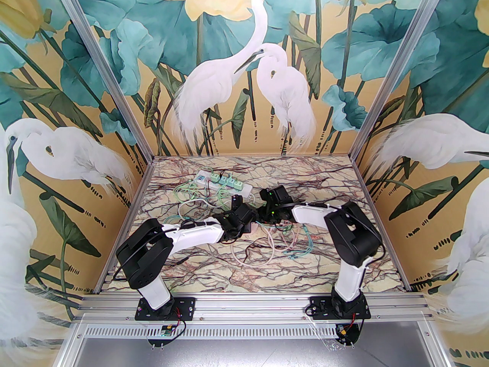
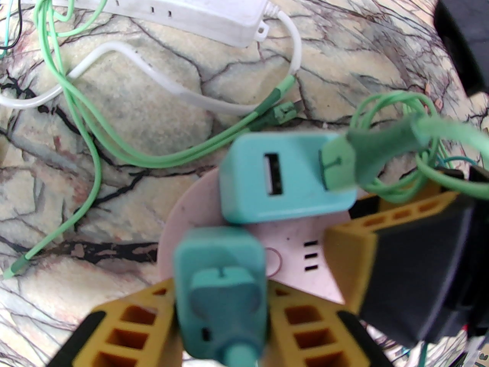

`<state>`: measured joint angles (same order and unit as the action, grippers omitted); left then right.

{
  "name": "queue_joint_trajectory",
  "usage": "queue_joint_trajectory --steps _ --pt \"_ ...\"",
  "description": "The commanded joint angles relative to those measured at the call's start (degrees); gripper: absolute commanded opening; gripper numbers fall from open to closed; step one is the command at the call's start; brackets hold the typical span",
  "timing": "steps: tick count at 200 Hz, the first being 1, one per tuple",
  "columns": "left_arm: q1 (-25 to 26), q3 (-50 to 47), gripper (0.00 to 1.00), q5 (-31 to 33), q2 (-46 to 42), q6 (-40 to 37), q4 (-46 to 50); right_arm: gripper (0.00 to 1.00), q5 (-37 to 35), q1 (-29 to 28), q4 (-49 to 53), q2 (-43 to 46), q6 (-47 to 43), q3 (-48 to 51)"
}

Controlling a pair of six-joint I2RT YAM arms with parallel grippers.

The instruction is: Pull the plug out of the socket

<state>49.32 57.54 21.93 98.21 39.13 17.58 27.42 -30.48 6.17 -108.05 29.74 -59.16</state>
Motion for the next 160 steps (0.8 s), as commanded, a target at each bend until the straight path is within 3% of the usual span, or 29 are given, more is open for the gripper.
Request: queue_joint_trajectory --steps 1,47,85,113,123,160 --pt "-0.3 1.2 0.37 -2.1 0.9 -0.7 1.1 0.43 1.7 -1.9 1.2 -2.8 -0.8 -1.3" --pt "-0.3 2.0 0.40 -1.1 1.1 -1.9 0.5 0.32 -2.2 -2.2 4.8 -5.2 -1.3 -1.8" --pt "-0.7 3.3 0.40 -0.2 2.8 -2.5 0.7 0.32 -3.6 -2.2 5.3 -4.9 -1.6 -1.3" --pt "-1.0 3.4 0.32 0.0 3.4 -1.7 1.0 0.30 -4.6 -2.3 5.9 -4.8 -2.0 -1.2" --pt "-1.0 3.4 0.24 -0.3 3.1 -1.6 1.0 0.30 -5.1 -2.3 6.4 -5.1 -2.3 -1.4" --pt "-2.1 2.1 0.24 -4.6 -0.3 1.0 -0.9 0.28 -6.1 -2.6 7.3 -7.0 -2.5 -1.8"
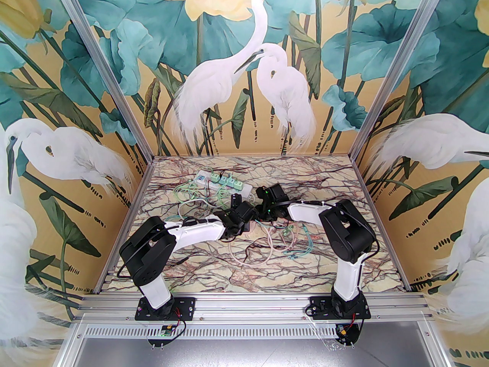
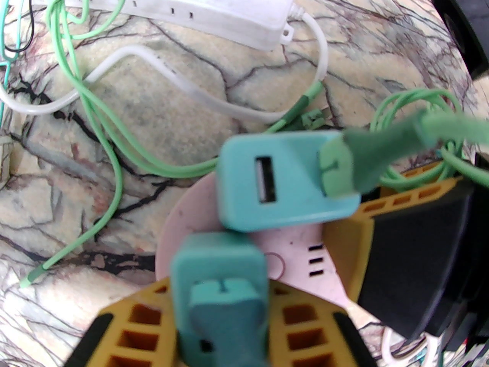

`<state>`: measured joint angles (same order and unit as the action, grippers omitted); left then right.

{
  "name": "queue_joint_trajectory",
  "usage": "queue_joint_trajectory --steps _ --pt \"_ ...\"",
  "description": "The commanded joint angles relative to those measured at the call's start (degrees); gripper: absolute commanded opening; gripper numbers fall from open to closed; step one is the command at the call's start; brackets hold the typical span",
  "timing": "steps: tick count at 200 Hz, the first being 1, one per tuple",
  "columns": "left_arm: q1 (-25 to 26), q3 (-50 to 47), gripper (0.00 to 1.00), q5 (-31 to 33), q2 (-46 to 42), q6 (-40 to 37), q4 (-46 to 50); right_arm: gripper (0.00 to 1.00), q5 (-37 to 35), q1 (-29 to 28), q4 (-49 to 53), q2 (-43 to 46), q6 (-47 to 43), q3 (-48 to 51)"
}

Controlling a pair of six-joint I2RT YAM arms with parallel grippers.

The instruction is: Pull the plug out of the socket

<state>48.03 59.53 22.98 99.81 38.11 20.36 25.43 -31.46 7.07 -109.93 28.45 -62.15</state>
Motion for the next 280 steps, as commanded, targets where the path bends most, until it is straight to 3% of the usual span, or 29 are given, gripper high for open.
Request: queue_joint_trajectory --steps 1,34,72,134,178,221,280 --pt "-0.9 0.0 0.24 -5.8 -2.0 2.1 -3.7 0.28 -4.1 -1.6 6.4 -5.1 -1.3 1.2" --pt "-2.8 -3.2 0.24 -11.2 -4.7 5.0 -7.7 0.26 -4.9 -1.7 6.7 -5.2 -1.3 1.8" --pt "-2.6 -0.9 0.24 -10.0 -3.8 3.3 -4.0 0.26 -4.8 -2.3 6.5 -5.5 -1.5 1.9" --pt "3.3 8.1 0.24 2.3 3.8 -3.0 6.5 0.26 -5.4 -4.3 8.3 -7.5 -2.5 0.4" --pt "4.6 9.3 0.23 4.1 6.2 -3.6 7.3 0.26 -6.3 -4.4 9.0 -8.3 -2.7 -0.1" --pt "2.8 6.6 0.23 -0.5 3.0 -1.1 4.5 0.26 -6.5 -4.4 9.5 -9.1 -2.9 -0.5" --pt "-3.4 -1.6 0.23 -10.9 -5.7 5.3 -2.7 0.26 -7.3 -4.4 10.1 -9.8 -3.1 -1.0"
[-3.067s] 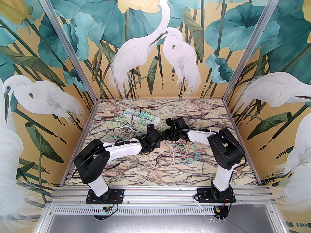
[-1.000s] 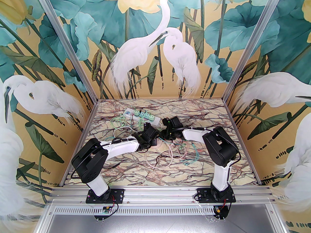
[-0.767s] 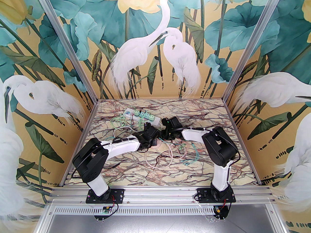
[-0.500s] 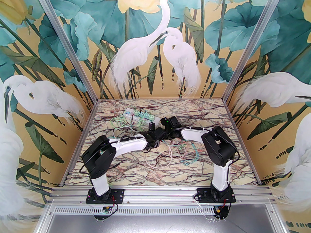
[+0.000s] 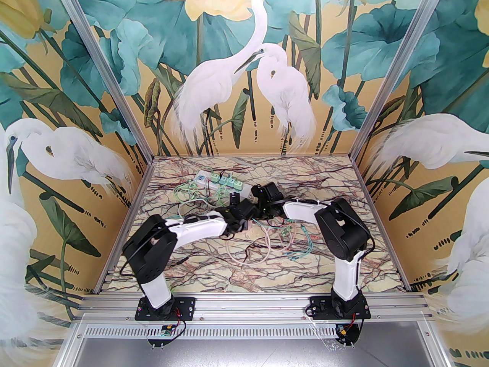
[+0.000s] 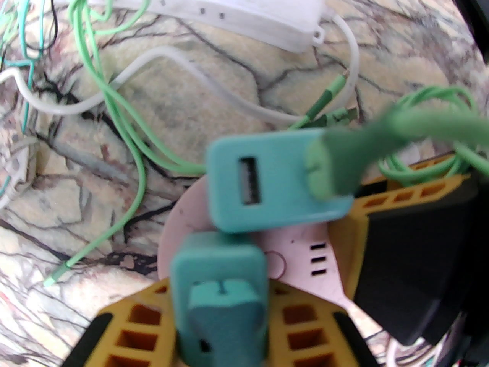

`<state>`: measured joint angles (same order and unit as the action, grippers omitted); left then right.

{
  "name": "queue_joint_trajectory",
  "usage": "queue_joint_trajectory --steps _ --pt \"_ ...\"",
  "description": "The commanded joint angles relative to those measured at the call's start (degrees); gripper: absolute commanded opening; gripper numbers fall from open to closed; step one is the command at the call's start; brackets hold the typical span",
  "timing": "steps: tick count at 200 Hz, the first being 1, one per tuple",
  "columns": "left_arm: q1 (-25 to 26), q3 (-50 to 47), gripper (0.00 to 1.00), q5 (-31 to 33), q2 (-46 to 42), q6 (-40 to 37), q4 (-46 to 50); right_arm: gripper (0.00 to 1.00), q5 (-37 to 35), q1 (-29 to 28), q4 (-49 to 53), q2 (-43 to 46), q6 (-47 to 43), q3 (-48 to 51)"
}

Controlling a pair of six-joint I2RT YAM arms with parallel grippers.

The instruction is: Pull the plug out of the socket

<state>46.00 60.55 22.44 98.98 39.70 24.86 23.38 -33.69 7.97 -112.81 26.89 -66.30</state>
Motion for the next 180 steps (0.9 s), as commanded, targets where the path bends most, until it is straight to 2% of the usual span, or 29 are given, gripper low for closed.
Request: queue_joint_trajectory --steps 1,15,87,115,145,180 --pt "-1.5 -2.7 0.23 -10.5 -4.9 3.8 -7.3 0.26 -5.2 -2.2 9.3 -6.9 -1.5 3.2" --pt "-2.6 -4.7 0.23 -12.7 -6.3 4.9 -9.4 0.26 -5.0 -2.2 9.3 -7.1 -1.5 3.1" --pt "-2.4 -2.7 0.23 -12.6 -4.3 3.8 -7.5 0.25 -4.8 -2.2 9.4 -7.3 -1.7 2.9" --pt "-0.2 0.9 0.23 -7.7 -2.3 1.6 -3.1 0.25 -4.7 -2.2 9.4 -7.2 -1.7 2.9" --pt "4.8 8.8 0.21 1.5 2.7 -2.4 5.5 0.25 -4.5 -2.2 9.5 -7.4 -1.7 2.7" --pt "6.2 11.3 0.20 2.1 5.4 -3.3 6.3 0.25 -4.5 -2.2 9.5 -7.5 -1.8 2.6"
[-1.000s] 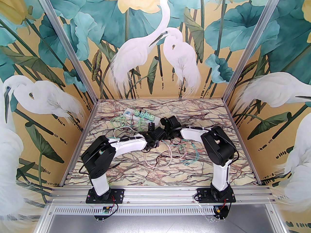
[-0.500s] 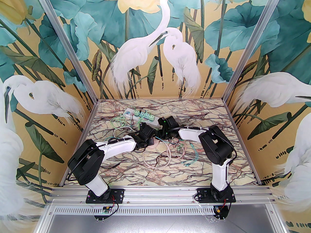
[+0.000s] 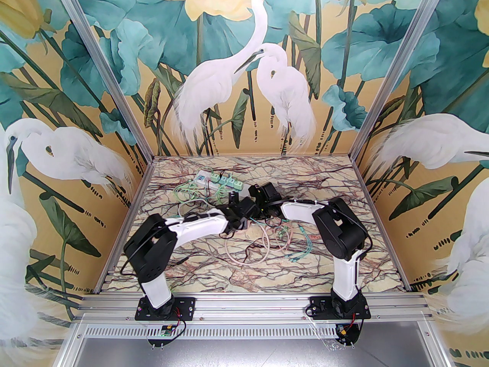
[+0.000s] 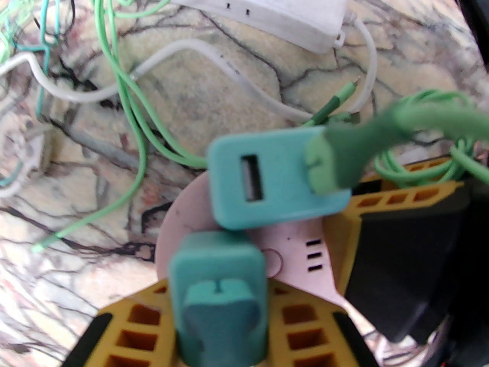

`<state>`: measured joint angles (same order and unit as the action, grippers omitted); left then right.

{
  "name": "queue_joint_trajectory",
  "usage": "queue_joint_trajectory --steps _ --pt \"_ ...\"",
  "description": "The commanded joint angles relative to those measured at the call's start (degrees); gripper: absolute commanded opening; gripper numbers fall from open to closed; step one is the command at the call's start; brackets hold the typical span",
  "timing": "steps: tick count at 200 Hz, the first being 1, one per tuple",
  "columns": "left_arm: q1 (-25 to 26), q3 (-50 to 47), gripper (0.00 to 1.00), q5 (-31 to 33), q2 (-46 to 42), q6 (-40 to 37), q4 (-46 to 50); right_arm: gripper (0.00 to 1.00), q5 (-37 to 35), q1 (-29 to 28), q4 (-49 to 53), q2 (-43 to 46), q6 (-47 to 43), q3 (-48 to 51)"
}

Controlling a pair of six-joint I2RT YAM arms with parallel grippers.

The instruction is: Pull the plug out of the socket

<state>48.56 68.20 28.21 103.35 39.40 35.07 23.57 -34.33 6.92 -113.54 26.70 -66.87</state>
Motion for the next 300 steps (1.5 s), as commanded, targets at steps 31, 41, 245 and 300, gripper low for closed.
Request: queue_joint_trajectory --steps 31,41,245,300 --pt "3.5 2.9 0.20 -3.9 0.1 -2.5 -4.4 0.25 -4.6 -1.5 10.6 -6.7 -1.6 3.2" --pt "3.3 2.4 0.20 -4.2 -0.6 -2.3 -4.8 0.25 -4.6 -1.5 10.6 -6.7 -1.6 3.3" --pt "1.6 -1.0 0.18 -7.8 -5.5 -0.9 -7.5 0.25 -4.4 -1.5 10.5 -7.0 -1.5 3.0" --pt "3.1 0.2 0.16 -6.3 -3.3 -1.5 -6.7 0.25 -4.4 -1.5 10.4 -7.2 -1.5 3.1"
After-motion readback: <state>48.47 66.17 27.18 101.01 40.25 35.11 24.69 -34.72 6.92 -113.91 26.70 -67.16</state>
